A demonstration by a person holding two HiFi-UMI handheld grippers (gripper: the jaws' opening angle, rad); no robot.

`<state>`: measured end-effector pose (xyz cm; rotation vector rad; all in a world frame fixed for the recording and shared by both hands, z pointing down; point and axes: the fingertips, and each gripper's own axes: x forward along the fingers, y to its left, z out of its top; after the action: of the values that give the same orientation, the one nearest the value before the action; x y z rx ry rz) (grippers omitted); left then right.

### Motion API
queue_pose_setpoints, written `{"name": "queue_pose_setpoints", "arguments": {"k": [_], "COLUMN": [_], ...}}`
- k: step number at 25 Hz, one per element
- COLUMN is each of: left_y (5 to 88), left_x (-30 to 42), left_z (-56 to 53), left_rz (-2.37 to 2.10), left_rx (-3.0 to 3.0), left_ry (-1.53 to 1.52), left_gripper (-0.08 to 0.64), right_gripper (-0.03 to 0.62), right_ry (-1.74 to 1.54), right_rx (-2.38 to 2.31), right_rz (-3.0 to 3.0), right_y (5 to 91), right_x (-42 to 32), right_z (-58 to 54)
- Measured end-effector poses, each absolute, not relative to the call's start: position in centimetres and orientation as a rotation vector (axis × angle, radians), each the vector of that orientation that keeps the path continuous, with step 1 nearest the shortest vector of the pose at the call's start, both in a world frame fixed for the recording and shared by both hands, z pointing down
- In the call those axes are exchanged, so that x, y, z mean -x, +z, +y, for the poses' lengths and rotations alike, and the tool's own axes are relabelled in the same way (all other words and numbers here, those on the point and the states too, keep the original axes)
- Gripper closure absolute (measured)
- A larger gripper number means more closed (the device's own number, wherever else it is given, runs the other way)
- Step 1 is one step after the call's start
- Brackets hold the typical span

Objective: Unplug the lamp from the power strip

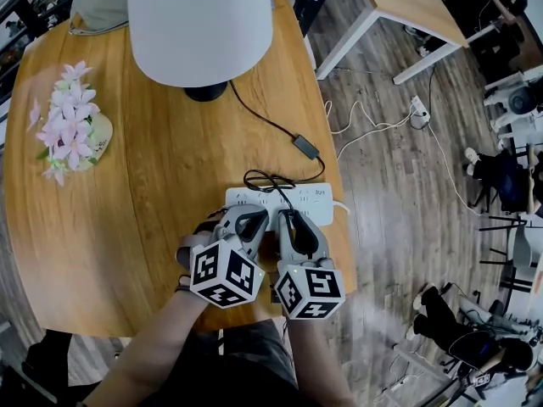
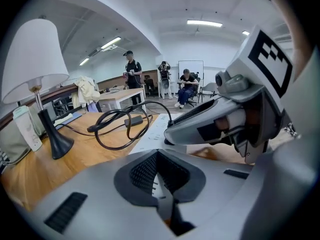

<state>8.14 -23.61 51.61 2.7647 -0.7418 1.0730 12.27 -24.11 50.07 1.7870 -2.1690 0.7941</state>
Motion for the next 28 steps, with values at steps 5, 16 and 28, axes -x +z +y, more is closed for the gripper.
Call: {"name": "queue_pose_setpoints", "arguments": {"k": [5, 16, 28], "left_y": [51.6, 51.5, 51.7], "left_x": [-8.2, -8.4, -8.6], "left_z": [-23.5, -23.7, -23.6], "left_rz": [-0.719, -0.730, -0.696], "left_rx": [-2.758, -2.751, -2.717], "left_ry": [1.051, 1.071, 1.071], "left_gripper": [0.565, 0.565, 0.565], "right_gripper": [0.506, 0.506, 0.508], "right_ry": [0.552, 0.654, 0.675], "right_rx": [-1.715, -1.741, -1.750], "right_rz": [-2.093, -2.108, -2.086], "right_y": [49.7, 49.7, 49.7], "right_x": [-11.7, -12.2, -12.4], "right_z": [-23.6, -24.1, -24.0]}}
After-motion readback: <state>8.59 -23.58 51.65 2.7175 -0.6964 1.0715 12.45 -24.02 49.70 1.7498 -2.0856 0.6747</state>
